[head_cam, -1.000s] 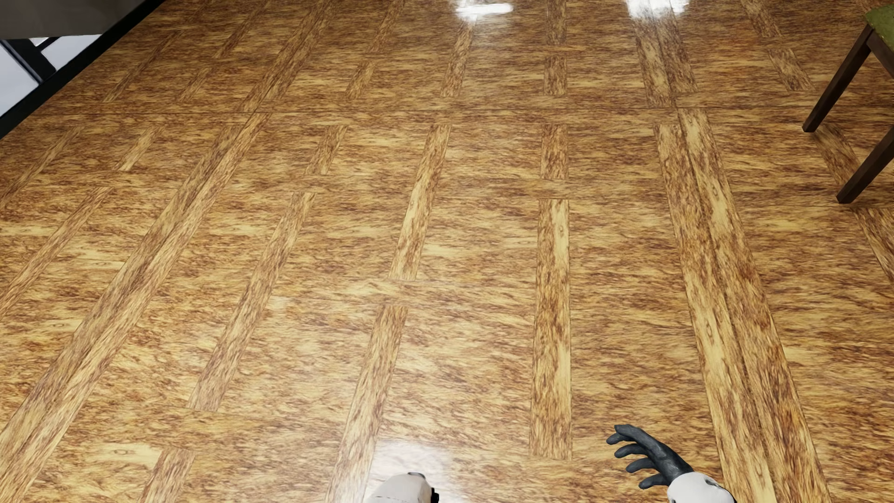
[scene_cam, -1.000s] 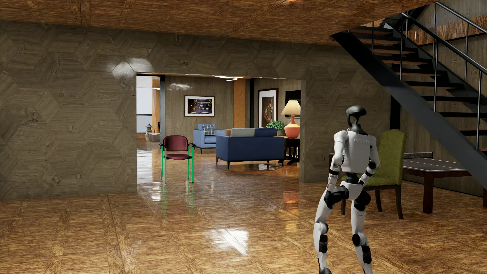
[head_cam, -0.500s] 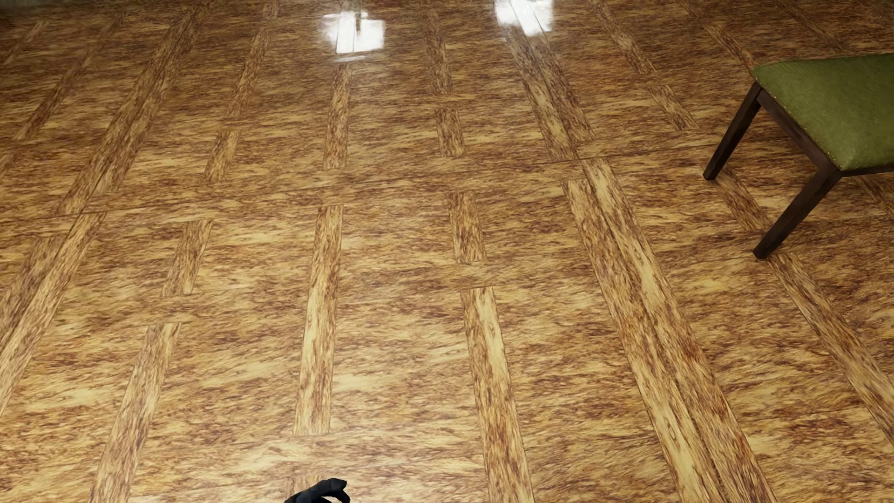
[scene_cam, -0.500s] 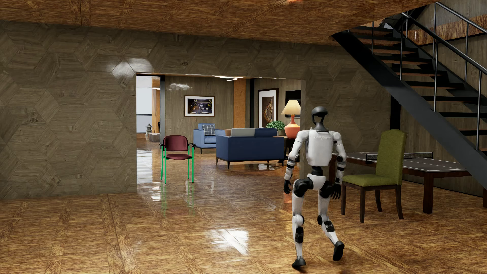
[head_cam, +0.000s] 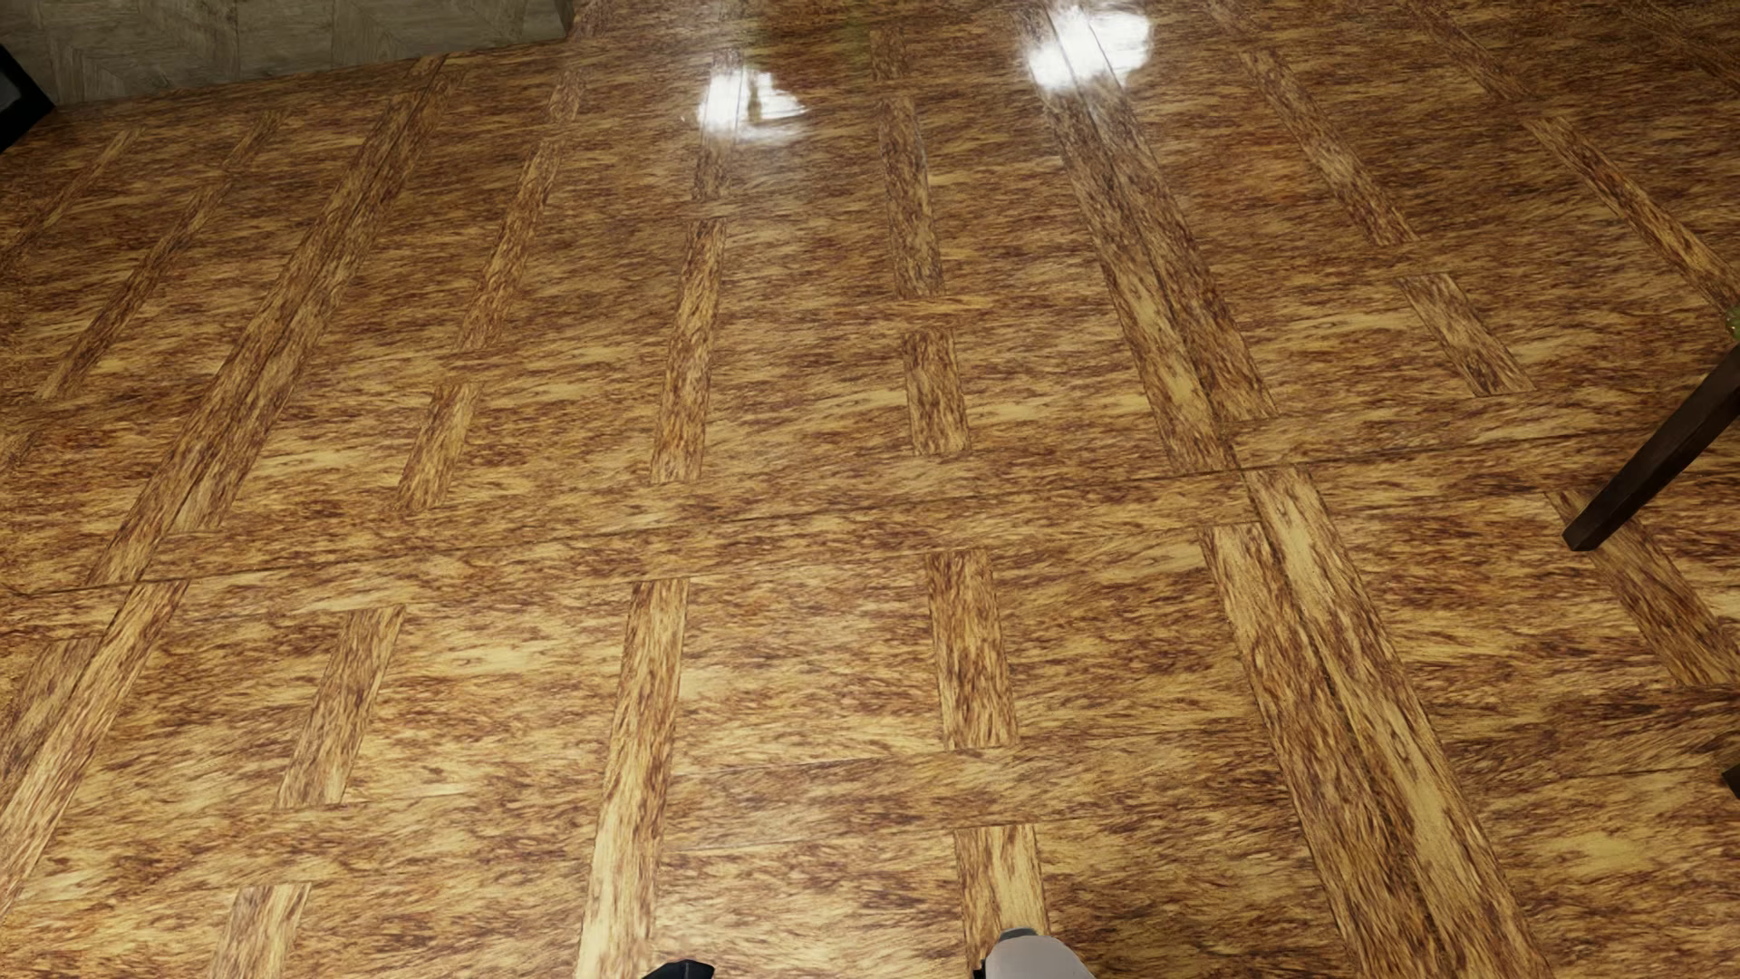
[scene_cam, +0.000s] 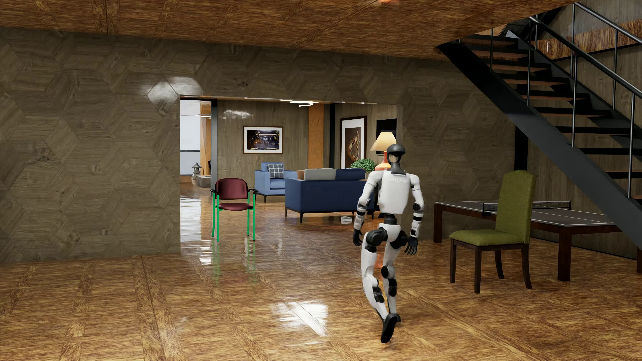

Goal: Move towards officechair

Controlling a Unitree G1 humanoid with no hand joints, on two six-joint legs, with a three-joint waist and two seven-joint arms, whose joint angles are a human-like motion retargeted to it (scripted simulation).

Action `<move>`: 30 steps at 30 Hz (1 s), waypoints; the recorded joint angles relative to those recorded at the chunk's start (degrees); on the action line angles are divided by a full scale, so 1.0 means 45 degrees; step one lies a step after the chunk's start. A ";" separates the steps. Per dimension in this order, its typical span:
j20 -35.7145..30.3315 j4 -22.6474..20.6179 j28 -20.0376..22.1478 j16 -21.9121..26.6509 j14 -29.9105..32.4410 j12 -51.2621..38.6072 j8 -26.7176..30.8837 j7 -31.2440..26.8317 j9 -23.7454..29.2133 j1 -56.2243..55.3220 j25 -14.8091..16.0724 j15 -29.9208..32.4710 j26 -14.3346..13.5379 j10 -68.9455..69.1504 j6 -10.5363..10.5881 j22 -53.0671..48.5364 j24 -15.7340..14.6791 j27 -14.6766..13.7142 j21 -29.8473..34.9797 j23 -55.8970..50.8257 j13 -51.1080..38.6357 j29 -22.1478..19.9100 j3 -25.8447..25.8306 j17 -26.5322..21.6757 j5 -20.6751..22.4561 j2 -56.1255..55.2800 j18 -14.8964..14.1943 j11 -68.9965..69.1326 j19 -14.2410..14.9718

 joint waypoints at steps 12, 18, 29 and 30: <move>-0.1297 -0.0990 0.0000 -0.0006 -0.3191 0.3554 0.0000 0.0000 0.0341 -0.5891 0.0000 -0.3038 0.0000 -0.7906 -0.0109 0.0023 0.0000 0.0000 -0.3072 -0.3569 -0.3465 0.0000 0.4855 -0.1374 0.1177 0.9190 0.0000 -0.2973 0.0000; -0.0811 -0.2041 0.0000 0.0200 0.0374 0.2446 0.0000 0.0000 0.0066 -0.6484 0.0000 0.1700 0.0000 -0.4261 -0.0793 -0.0616 0.0000 0.0000 -0.2303 -0.3520 -0.1270 0.0000 0.4602 -0.0554 -0.0240 0.7771 0.0000 0.2045 0.0000; 0.3009 -0.1572 0.0000 0.2263 -0.7373 -0.1267 0.0000 0.0000 -0.0140 0.1096 0.0000 0.0279 0.0000 -0.5650 -0.0068 -0.2504 0.0000 0.0000 -0.0243 -0.0747 0.1961 0.0000 -0.0195 -0.0679 -0.0098 -0.0695 0.0000 -0.0987 0.0000; 0.3254 -0.1500 0.0000 0.2275 -0.7525 -0.1426 0.0000 0.0000 -0.0268 0.1382 0.0000 0.1021 0.0000 -0.5580 -0.0072 -0.2654 0.0000 0.0000 -0.0085 -0.0600 0.2011 0.0000 -0.0203 -0.0679 0.0002 -0.0412 0.0000 -0.2464 0.0000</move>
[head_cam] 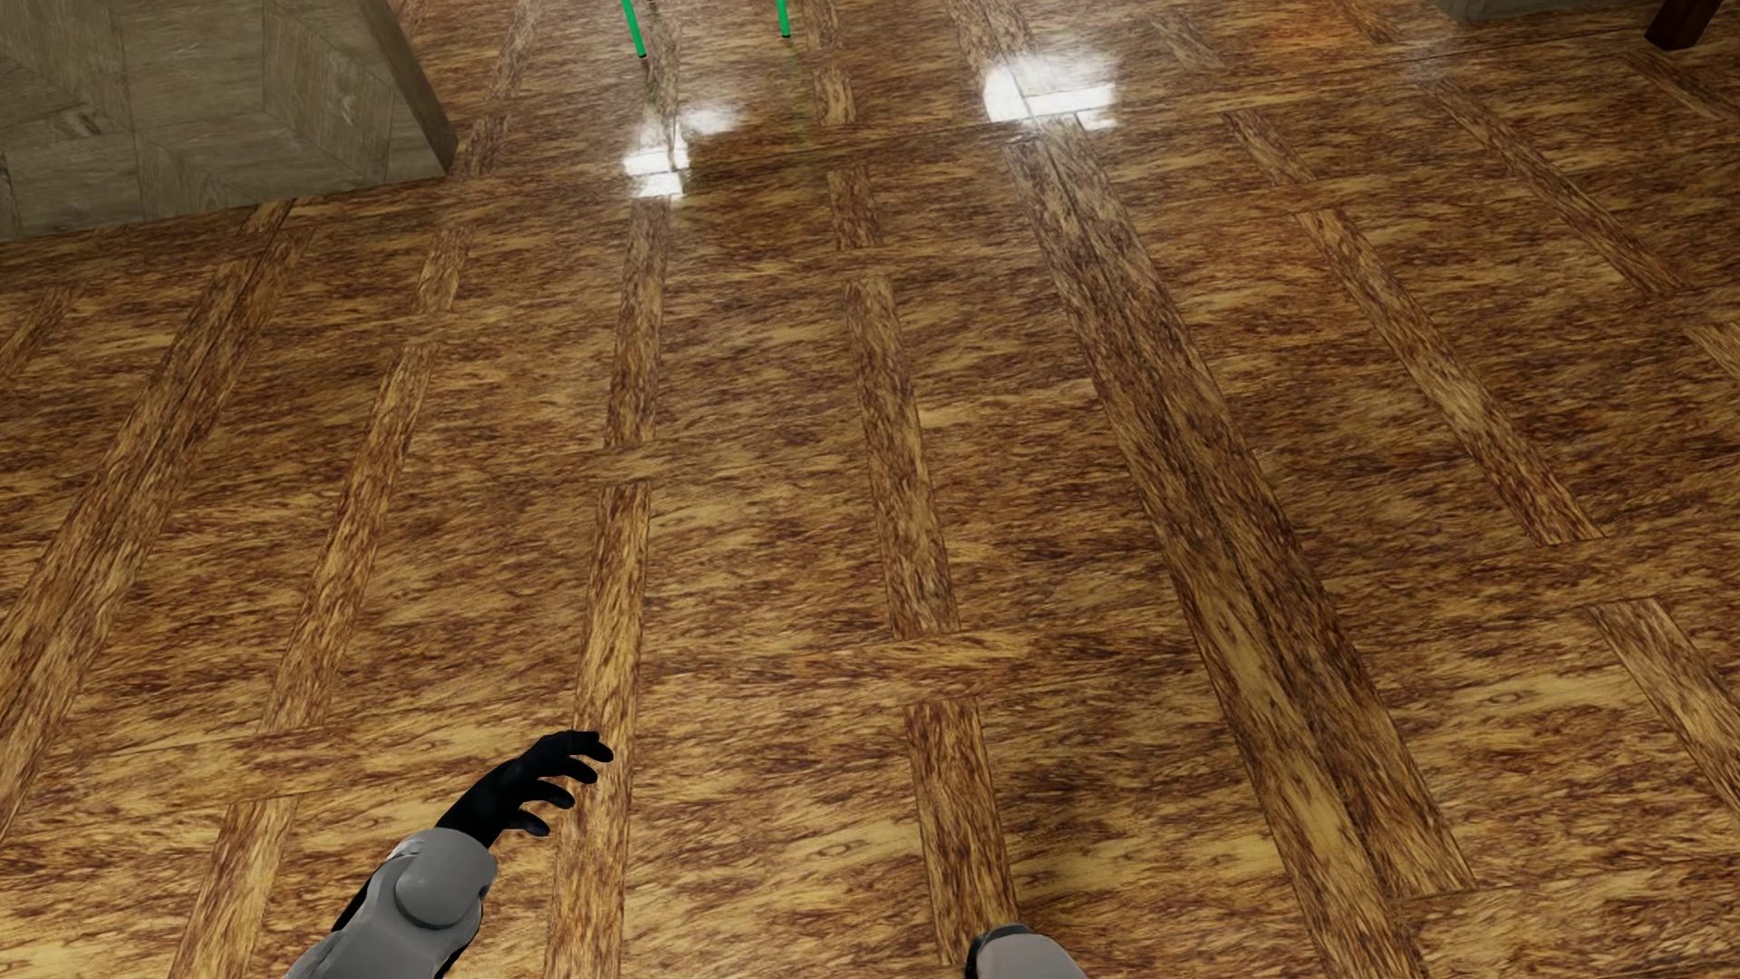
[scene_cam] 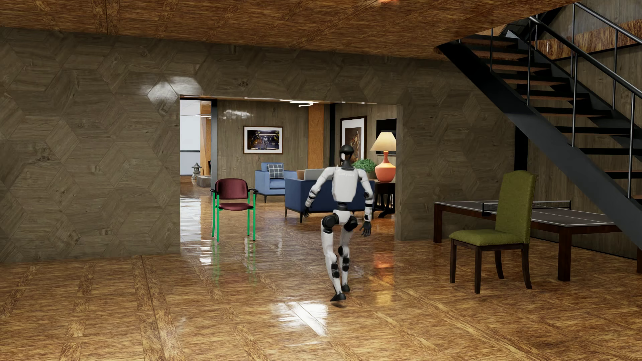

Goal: Move towards officechair

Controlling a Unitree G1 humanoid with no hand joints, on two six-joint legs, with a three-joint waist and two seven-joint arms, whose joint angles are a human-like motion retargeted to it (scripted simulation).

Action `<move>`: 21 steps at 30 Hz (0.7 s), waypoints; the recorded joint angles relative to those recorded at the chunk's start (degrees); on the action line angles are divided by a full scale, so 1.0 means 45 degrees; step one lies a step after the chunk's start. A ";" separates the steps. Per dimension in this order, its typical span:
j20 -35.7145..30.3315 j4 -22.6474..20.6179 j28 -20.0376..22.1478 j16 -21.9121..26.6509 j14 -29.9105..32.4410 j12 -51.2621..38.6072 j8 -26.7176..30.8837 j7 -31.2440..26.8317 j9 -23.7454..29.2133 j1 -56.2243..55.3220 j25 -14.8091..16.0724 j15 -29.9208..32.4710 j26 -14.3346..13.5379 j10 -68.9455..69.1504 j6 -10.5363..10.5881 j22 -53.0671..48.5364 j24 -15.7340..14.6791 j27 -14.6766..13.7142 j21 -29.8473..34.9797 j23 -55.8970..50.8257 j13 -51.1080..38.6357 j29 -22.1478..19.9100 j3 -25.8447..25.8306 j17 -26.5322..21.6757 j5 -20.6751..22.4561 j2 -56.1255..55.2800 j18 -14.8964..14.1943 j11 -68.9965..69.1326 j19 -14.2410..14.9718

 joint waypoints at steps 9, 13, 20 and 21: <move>-0.2540 0.1119 0.0000 -0.1854 0.7862 0.2843 0.0000 0.0000 0.0315 -0.4084 0.0000 -0.2305 0.0000 1.1304 0.0163 0.2298 0.0000 0.0000 -0.0607 -0.0668 -0.1301 0.0000 0.1375 0.0259 0.0989 0.2116 0.0000 0.2354 0.0000; -0.3268 0.0761 0.0000 -0.2084 0.8260 0.5101 0.0000 0.0000 0.0572 -0.7586 0.0000 -0.2823 0.0000 0.9695 -0.0344 0.1540 0.0000 0.0000 -0.2110 -0.2692 -0.2552 0.0000 0.3967 -0.0318 0.0944 0.5653 0.0000 0.0729 0.0000; -0.4551 0.0976 0.0000 -0.2448 0.4040 0.5815 0.0000 0.0000 0.0428 -0.7394 0.0000 -0.4159 0.0000 -0.3368 -0.0146 0.2319 0.0000 0.0000 -0.3661 -0.3915 -0.4227 0.0000 0.5144 -0.0590 0.0668 0.9918 0.0000 0.0140 0.0000; -0.4521 0.0821 0.0000 -0.2378 0.3831 0.5593 0.0000 0.0000 0.0314 -0.8017 0.0000 -0.3849 0.0000 -0.0052 -0.0236 0.2262 0.0000 0.0000 -0.3629 -0.3924 -0.4170 0.0000 0.5151 -0.0506 0.0446 0.9804 0.0000 0.0593 0.0000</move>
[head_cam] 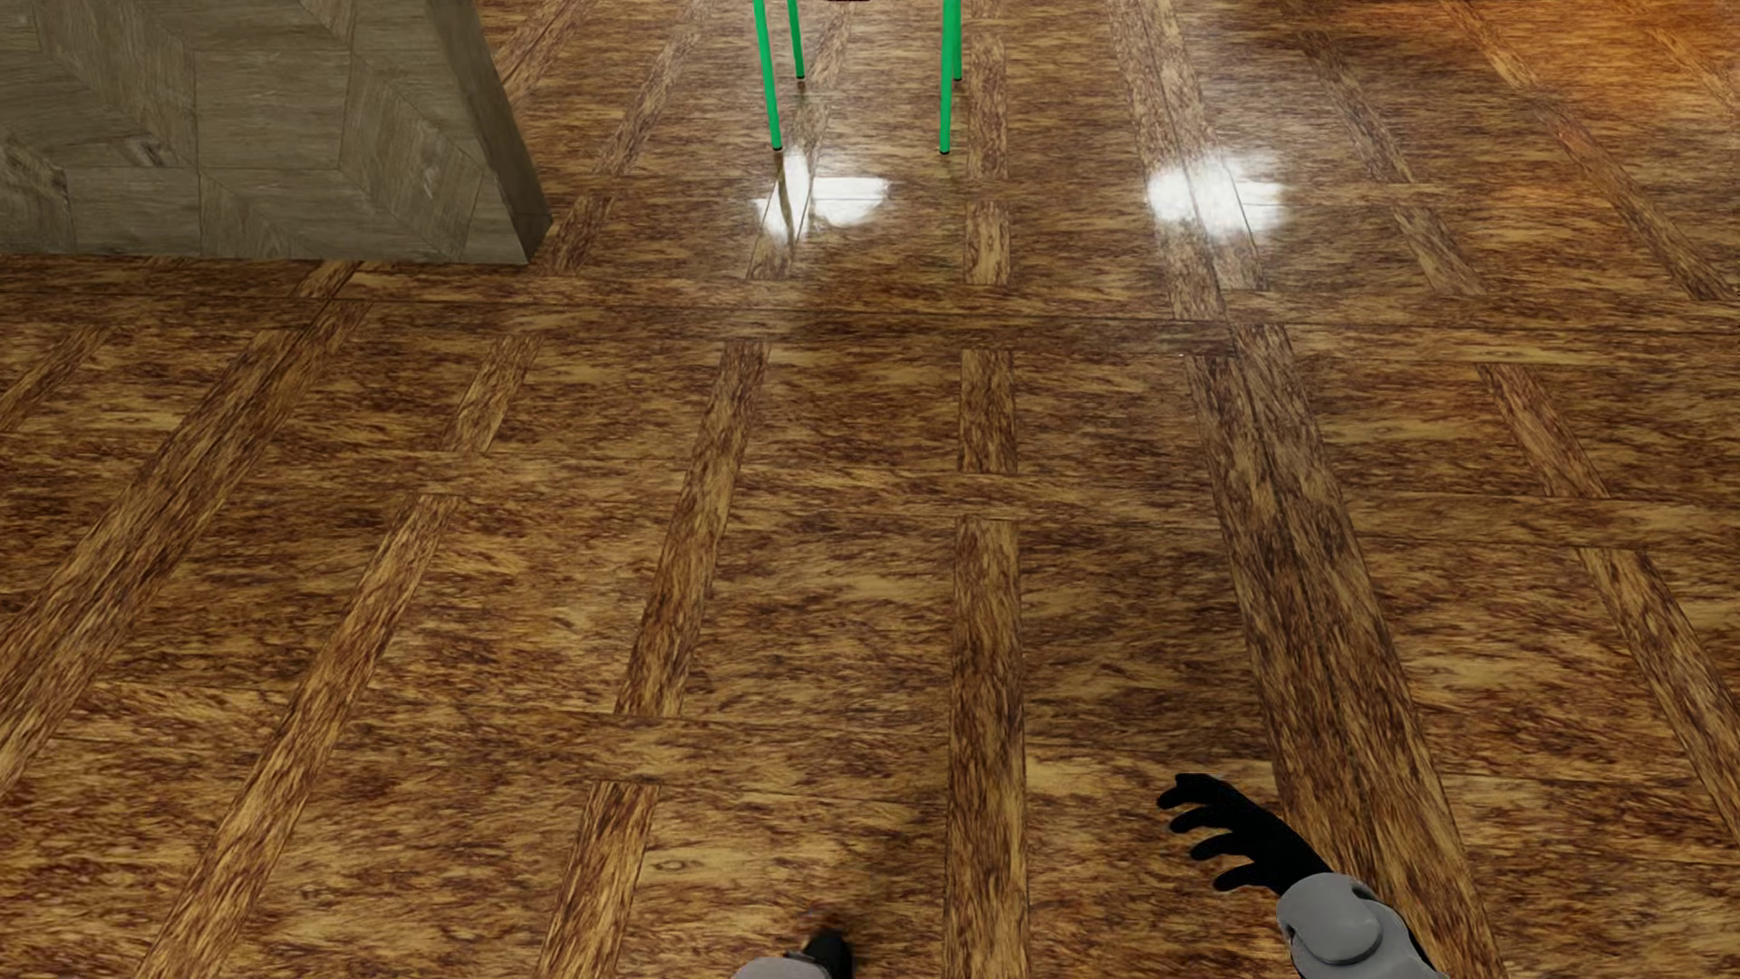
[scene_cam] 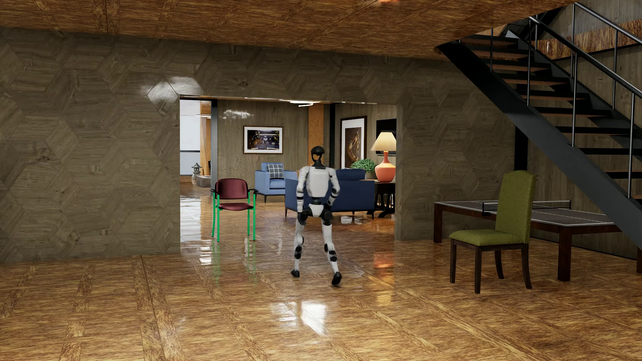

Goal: Move towards officechair

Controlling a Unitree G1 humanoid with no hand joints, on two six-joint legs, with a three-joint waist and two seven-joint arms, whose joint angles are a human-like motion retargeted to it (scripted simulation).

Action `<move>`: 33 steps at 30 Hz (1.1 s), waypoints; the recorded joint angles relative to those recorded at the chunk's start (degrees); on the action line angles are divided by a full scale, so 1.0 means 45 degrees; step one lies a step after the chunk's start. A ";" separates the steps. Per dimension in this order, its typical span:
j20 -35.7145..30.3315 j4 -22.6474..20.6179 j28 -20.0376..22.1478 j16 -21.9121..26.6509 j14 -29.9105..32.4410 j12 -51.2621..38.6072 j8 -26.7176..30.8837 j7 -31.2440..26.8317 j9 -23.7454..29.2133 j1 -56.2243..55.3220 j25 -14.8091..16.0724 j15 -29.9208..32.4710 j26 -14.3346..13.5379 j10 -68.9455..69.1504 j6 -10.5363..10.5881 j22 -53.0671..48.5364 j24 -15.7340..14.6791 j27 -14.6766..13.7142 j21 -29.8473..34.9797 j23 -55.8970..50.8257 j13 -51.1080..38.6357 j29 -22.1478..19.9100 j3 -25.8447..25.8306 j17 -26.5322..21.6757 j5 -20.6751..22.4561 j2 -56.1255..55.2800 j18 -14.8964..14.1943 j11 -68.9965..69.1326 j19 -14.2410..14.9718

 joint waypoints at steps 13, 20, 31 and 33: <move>0.4712 -0.1419 0.0000 0.2134 -0.2005 -0.5113 0.0000 0.0000 0.0084 0.6483 0.0000 0.1327 0.0000 0.0343 -0.0364 -0.3213 0.0000 0.0000 0.2757 0.3587 0.4099 0.0000 -0.4116 0.0736 -0.1196 -0.9233 0.0000 0.6233 0.0000; 0.3861 -0.0801 0.0000 0.1485 -0.2795 -0.4963 0.0000 0.0000 -0.0677 0.8130 0.0000 0.3411 0.0000 0.0327 -0.0406 -0.2473 0.0000 0.0000 0.3746 0.4581 0.3777 0.0000 -0.4122 0.0852 -0.1750 -0.9508 0.0000 -0.1999 0.0000; 0.0028 0.0431 0.0000 0.0478 0.3860 0.0168 0.0000 0.0000 -0.0246 0.2907 0.0000 0.1864 0.0000 0.6306 -0.0046 -0.1396 0.0000 0.0000 -0.0223 0.1978 0.1550 0.0000 -0.1074 -0.0691 -0.0922 -0.6136 0.0000 0.0095 0.0000; 0.0161 0.0353 0.0000 0.0507 0.3173 0.0712 0.0000 0.0000 0.0005 0.3229 0.0000 0.1733 0.0000 0.3086 0.0081 -0.2491 0.0000 0.0000 -0.0544 0.1253 0.1125 0.0000 -0.0891 -0.1289 -0.0745 -0.5158 0.0000 -0.0027 0.0000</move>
